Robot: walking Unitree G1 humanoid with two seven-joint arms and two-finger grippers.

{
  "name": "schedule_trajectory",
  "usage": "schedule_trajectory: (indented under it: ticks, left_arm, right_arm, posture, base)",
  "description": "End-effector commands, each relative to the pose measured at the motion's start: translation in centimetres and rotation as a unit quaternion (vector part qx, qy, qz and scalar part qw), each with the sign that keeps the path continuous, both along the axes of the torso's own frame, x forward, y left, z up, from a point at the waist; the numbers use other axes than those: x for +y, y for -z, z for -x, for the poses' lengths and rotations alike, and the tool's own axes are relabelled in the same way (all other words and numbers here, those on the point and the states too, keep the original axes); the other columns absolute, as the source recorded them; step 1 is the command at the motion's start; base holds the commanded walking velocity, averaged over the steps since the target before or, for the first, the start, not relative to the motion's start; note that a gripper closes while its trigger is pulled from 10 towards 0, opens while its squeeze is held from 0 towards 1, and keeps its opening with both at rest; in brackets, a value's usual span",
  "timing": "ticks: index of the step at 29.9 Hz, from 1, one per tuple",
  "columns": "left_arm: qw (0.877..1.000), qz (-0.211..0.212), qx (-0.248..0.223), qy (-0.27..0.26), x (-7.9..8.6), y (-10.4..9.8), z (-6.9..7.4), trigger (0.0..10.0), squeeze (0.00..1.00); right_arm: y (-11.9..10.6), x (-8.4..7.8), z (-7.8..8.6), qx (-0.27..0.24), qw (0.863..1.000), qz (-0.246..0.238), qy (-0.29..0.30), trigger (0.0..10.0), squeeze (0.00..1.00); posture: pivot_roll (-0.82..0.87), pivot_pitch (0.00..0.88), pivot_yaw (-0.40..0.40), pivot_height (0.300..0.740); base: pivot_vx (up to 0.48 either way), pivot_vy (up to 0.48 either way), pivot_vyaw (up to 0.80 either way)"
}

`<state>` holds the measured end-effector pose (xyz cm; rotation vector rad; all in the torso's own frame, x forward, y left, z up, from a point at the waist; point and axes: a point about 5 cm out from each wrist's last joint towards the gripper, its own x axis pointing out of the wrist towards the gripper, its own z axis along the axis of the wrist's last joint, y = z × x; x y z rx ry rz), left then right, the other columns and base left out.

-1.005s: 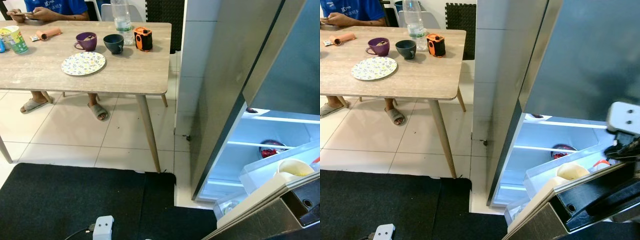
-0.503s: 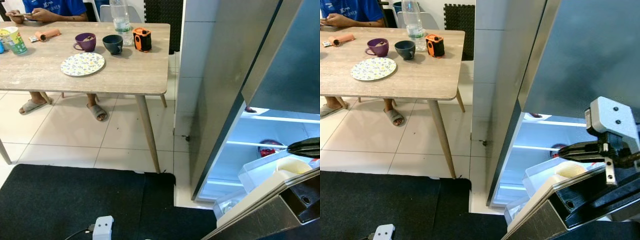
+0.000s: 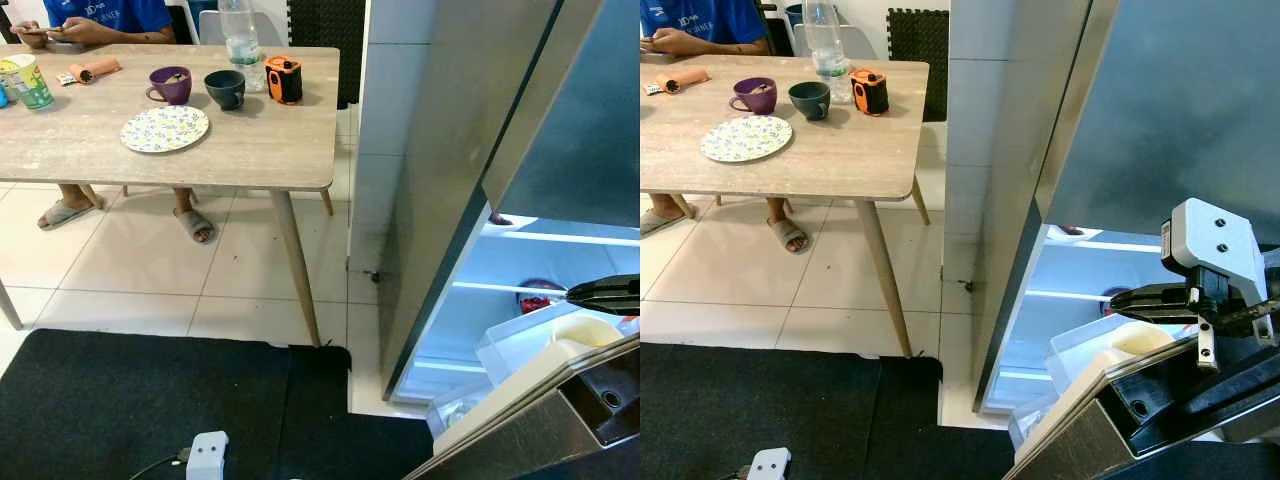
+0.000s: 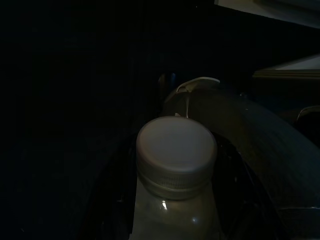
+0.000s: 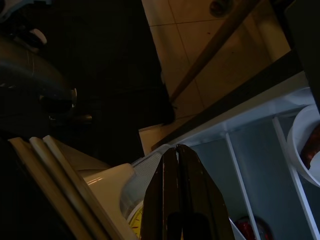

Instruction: Restocking fridge

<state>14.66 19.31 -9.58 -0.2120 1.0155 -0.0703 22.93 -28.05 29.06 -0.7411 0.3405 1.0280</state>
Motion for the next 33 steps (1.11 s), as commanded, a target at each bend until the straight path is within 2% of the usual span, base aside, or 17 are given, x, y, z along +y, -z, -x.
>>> schedule_trajectory:
  ticks: [1, 8, 21, 24, 28, 33]
  left_arm:
    - [0.999, 0.01, 0.034, 0.012, -1.0, 0.7, 1.6, 10.0, 0.0]
    - [0.999, 0.01, 0.034, 0.013, -1.1, 0.7, 1.6, 10.0, 0.0]
    - [0.999, 0.011, 0.036, 0.013, -1.1, 0.8, 1.6, 10.0, 0.0]
    - [0.999, 0.011, 0.036, 0.012, -1.1, 0.8, 1.6, 10.0, 0.0]
    - [0.999, 0.012, 0.036, 0.012, -1.1, 0.8, 1.6, 10.0, 0.0]
    - [0.999, 0.011, 0.035, 0.004, -1.1, 0.8, 1.6, 10.0, 0.0]
  right_arm:
    - [0.0, 0.4, 0.0, 0.0, 1.0, 0.0, -0.008, 10.0, 0.0]
    - [0.0, 0.4, -0.1, -0.007, 1.0, 0.0, -0.008, 10.0, 0.0]
    - [-1.0, 0.9, -0.6, -0.052, 0.998, -0.017, -0.013, 10.0, 0.0]
    - [-0.8, 0.5, -0.6, -0.046, 0.999, 0.006, 0.0, 10.0, 0.0]
    - [-0.1, -0.9, -0.8, -0.033, 0.997, 0.059, 0.04, 10.0, 0.0]
    - [-0.1, -1.1, -0.9, -0.037, 0.997, 0.058, 0.043, 10.0, 0.0]
  posture:
    - [-0.13, 0.12, -0.026, 0.74]
    - [-0.13, 0.12, -0.026, 0.74]
    - [-0.13, 0.124, -0.025, 0.74]
    - [-0.13, 0.124, -0.025, 0.74]
    - [-0.13, 0.124, -0.025, 0.74]
    - [-0.13, 0.125, -0.025, 0.74]
  base:
    - [0.0, 0.0, 0.0]
    - [-0.237, 0.0, 0.0]
    - [-0.332, 0.0, 0.0]
    - [-0.331, 0.0, 0.0]
    - [-0.323, 0.0, 0.0]
    - [-0.18, 0.0, 0.0]
